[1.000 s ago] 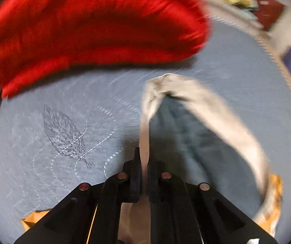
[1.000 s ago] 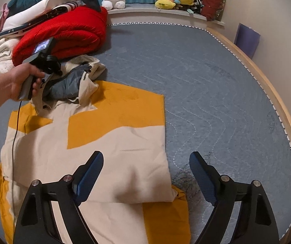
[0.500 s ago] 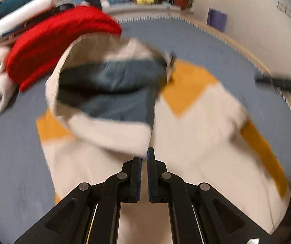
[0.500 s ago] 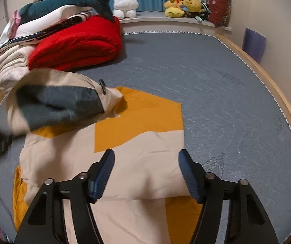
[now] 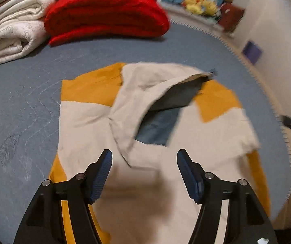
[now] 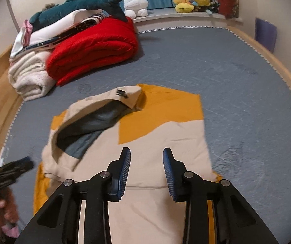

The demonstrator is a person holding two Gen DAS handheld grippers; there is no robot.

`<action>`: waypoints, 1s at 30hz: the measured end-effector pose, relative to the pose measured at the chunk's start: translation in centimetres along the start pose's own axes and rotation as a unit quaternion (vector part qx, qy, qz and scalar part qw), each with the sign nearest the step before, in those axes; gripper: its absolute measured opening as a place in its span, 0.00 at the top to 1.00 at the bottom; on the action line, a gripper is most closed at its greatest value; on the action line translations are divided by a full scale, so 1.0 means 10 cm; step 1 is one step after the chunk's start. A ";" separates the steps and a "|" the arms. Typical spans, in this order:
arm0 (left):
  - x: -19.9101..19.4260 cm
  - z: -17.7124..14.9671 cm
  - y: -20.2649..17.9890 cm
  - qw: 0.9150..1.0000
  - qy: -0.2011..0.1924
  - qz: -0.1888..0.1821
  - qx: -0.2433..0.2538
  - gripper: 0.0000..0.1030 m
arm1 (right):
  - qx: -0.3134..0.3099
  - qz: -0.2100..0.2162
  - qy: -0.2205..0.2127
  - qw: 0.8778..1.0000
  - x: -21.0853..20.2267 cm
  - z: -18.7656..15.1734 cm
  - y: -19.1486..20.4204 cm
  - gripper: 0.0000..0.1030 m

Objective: Fold large clothes

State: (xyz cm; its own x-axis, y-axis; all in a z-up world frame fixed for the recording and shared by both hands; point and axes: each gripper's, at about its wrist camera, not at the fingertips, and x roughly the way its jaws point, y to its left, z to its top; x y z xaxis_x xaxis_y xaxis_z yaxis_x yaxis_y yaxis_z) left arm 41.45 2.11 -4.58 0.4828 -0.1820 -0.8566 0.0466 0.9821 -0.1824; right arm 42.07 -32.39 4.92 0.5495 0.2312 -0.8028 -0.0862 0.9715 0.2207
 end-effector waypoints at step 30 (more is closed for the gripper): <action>-0.27 -0.28 0.07 0.984 0.017 -0.152 -0.093 0.67 | 0.107 0.114 0.050 0.986 0.54 0.00 0.05 0.65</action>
State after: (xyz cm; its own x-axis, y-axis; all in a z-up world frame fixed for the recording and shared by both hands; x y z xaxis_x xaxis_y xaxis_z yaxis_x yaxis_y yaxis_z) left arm 37.77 3.19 -3.78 0.4416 -0.4698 -0.7644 0.0207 0.8570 -0.5148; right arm 45.04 -30.66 0.71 0.4503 0.4563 -0.7675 -0.0136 0.8630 0.5051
